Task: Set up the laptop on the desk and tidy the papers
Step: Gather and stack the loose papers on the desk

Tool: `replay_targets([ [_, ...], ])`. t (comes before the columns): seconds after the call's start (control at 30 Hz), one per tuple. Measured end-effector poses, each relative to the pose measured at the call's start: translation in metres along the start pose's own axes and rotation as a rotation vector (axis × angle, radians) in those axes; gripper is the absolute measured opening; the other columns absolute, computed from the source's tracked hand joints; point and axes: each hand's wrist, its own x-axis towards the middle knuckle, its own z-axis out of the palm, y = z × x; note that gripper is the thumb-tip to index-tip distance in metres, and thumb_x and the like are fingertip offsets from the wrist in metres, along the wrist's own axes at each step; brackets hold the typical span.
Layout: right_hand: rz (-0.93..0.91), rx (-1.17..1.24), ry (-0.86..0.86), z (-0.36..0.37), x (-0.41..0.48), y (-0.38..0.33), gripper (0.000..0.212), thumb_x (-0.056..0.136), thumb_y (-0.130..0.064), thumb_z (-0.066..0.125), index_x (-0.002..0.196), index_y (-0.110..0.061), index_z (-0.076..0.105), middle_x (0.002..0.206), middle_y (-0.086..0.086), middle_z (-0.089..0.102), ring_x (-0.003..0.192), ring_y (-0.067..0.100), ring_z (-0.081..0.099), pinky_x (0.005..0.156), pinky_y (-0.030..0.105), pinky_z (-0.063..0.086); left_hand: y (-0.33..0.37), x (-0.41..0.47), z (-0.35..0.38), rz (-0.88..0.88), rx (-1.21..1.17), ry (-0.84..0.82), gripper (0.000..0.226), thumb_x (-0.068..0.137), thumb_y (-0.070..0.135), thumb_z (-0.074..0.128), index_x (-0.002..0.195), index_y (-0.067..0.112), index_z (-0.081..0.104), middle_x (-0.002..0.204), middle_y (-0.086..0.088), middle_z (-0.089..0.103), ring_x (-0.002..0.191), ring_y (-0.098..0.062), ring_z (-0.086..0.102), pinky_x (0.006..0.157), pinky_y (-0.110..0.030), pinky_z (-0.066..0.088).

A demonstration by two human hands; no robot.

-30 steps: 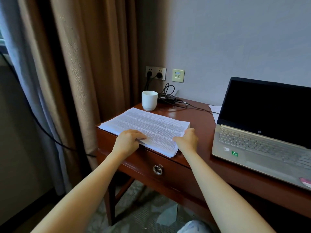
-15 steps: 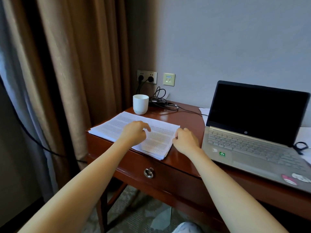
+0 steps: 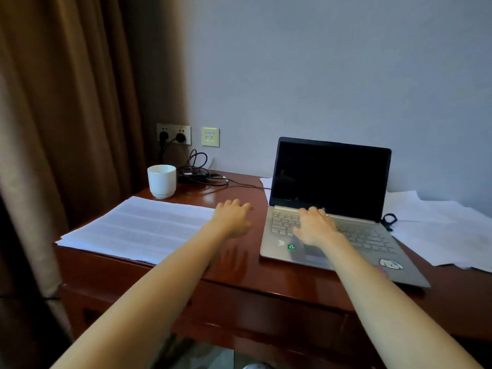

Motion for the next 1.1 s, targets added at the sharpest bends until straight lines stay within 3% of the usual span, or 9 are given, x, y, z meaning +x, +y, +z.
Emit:
replay_targets([
  [0.23, 0.109, -0.066, -0.032, -0.006, -0.007, 0.057, 0.059, 0.096, -0.039, 0.040, 0.146, -0.011, 0.025, 0.148, 0.014, 0.028, 0.138, 0.031, 0.024, 0.110, 0.043, 0.028, 0.065, 0.023, -0.006, 0.185, 0.056, -0.023, 0.059, 0.096, 0.037, 0.039, 0.149, 0.023, 0.018, 0.156, -0.013, 0.016, 0.146, -0.031, 0.004, 0.116, -0.047, 0.007],
  [0.47, 0.165, -0.088, -0.047, -0.009, -0.023, 0.104, 0.054, 0.095, -0.039, 0.042, 0.141, -0.013, 0.033, 0.142, 0.013, 0.037, 0.132, 0.031, 0.031, 0.106, 0.041, 0.031, 0.121, 0.034, -0.009, 0.306, 0.011, -0.051, 0.059, 0.097, 0.038, 0.038, 0.150, 0.022, 0.016, 0.156, -0.014, 0.014, 0.146, -0.032, 0.004, 0.117, -0.048, 0.005],
  [0.67, 0.232, -0.119, -0.118, -0.003, -0.044, 0.143, 0.053, 0.098, -0.037, 0.038, 0.144, -0.015, 0.028, 0.148, 0.011, 0.029, 0.134, 0.029, 0.027, 0.108, 0.041, 0.027, 0.174, 0.037, -0.007, 0.380, -0.024, -0.052, 0.058, 0.097, 0.037, 0.039, 0.149, 0.022, 0.019, 0.155, -0.014, 0.017, 0.145, -0.032, 0.008, 0.117, -0.047, 0.008],
  [1.1, 0.449, -0.157, -0.188, -0.001, -0.091, 0.231, 0.053, 0.096, -0.040, 0.038, 0.141, -0.013, 0.031, 0.146, 0.013, 0.033, 0.135, 0.031, 0.029, 0.108, 0.041, 0.029, 0.284, 0.031, -0.005, 0.596, -0.038, -0.068, 0.054, 0.097, 0.035, 0.036, 0.148, 0.021, 0.023, 0.153, -0.015, 0.021, 0.144, -0.033, 0.009, 0.115, -0.045, 0.012],
])
